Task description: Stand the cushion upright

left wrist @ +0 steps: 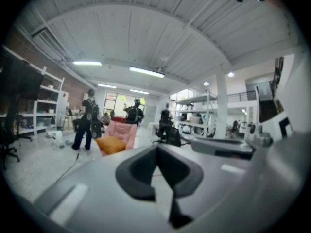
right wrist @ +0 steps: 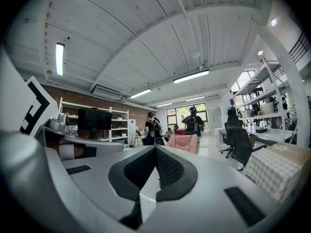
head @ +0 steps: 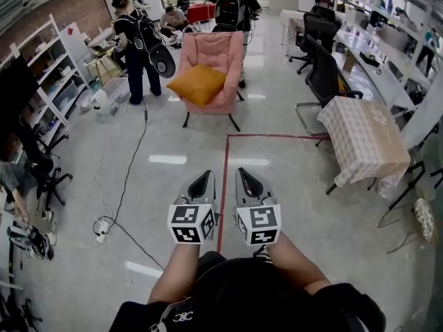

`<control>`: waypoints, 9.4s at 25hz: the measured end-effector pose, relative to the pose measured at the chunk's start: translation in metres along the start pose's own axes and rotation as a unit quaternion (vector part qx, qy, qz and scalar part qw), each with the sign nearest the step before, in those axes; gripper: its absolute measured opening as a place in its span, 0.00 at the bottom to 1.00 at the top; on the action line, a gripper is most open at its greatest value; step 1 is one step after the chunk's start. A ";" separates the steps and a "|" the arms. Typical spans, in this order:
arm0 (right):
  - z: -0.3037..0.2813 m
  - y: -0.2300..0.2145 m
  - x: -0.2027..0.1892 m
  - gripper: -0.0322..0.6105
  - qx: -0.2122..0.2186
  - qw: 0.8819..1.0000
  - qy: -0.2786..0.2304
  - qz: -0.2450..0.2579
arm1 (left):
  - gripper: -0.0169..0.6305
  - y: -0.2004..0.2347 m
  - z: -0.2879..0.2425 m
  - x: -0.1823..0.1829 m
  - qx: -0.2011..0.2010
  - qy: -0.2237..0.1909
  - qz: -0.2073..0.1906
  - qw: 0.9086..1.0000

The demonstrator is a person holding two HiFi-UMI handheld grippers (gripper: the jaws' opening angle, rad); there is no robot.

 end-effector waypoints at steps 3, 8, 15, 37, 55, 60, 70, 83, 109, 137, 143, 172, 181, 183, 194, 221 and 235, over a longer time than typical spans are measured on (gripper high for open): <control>-0.005 -0.005 -0.002 0.04 0.002 1.000 0.004 0.002 | 0.02 -0.001 -0.009 0.000 -0.001 0.002 -0.001 1.000; -0.018 -0.018 -0.004 0.04 0.000 1.000 0.006 0.004 | 0.02 0.001 -0.031 0.002 -0.006 0.003 -0.003 1.000; -0.068 -0.039 -0.009 0.04 -0.011 1.000 0.010 0.013 | 0.02 0.029 -0.088 0.007 -0.021 0.000 0.001 1.000; -0.435 -0.107 0.004 0.04 -0.013 1.000 0.008 0.004 | 0.02 0.272 -0.392 0.052 -0.046 0.021 0.086 0.995; -0.598 -0.104 0.010 0.04 0.019 0.999 0.036 0.006 | 0.02 0.392 -0.487 0.076 -0.014 0.030 0.095 0.995; -0.634 -0.108 0.004 0.04 0.034 0.998 0.042 0.014 | 0.02 0.412 -0.509 0.081 0.002 0.019 0.074 0.997; -0.738 -0.167 -0.001 0.04 0.028 0.999 0.037 -0.007 | 0.02 0.449 -0.607 0.095 0.026 0.024 0.050 0.998; -0.882 -0.275 0.008 0.04 0.049 0.996 0.059 -0.036 | 0.02 0.486 -0.768 0.123 0.080 0.044 0.049 0.995; -1.048 -0.313 -0.011 0.04 0.116 0.985 0.122 -0.020 | 0.02 0.586 -0.873 0.104 0.188 0.084 0.121 0.971; -1.073 -0.300 -0.050 0.04 0.101 0.971 0.213 0.029 | 0.25 0.716 -0.853 -0.140 0.307 0.234 0.332 0.861; -1.069 -0.307 -0.059 0.04 0.074 0.969 0.234 0.037 | 0.66 0.737 -0.863 -0.197 0.278 0.216 0.418 0.837; -1.084 -0.344 -0.094 0.04 0.002 0.959 0.284 0.016 | 0.18 0.712 -0.903 -0.222 0.094 0.268 0.575 0.768; -1.071 -0.353 -0.087 0.04 -0.011 0.967 0.255 -0.012 | 0.10 0.673 -0.916 -0.137 0.024 0.216 0.602 0.768; -1.068 -0.357 -0.083 0.04 -0.019 0.968 0.248 -0.023 | 0.09 0.668 -0.923 -0.115 0.014 0.205 0.603 0.771; -1.057 -0.387 -0.058 0.04 -0.087 0.975 0.200 -0.051 | 0.07 0.664 -1.003 -0.005 -0.042 0.156 0.586 0.794; -1.112 -0.556 -0.056 0.04 -0.115 0.972 0.187 -0.089 | 0.05 0.657 -1.266 0.067 0.031 0.088 0.559 0.824; -1.124 -0.632 -0.083 0.04 -0.109 0.961 0.237 -0.095 | 0.04 0.709 -1.406 0.076 0.102 0.028 0.594 0.797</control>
Point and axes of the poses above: the fingertips, and each gripper's own axes: z backward along the fingers, y to its left, x out of its top, the point moved 7 cm from there along z, backward along the fingers, and after that the axes turned 2 degrees about -y, right-handed, at the moved point
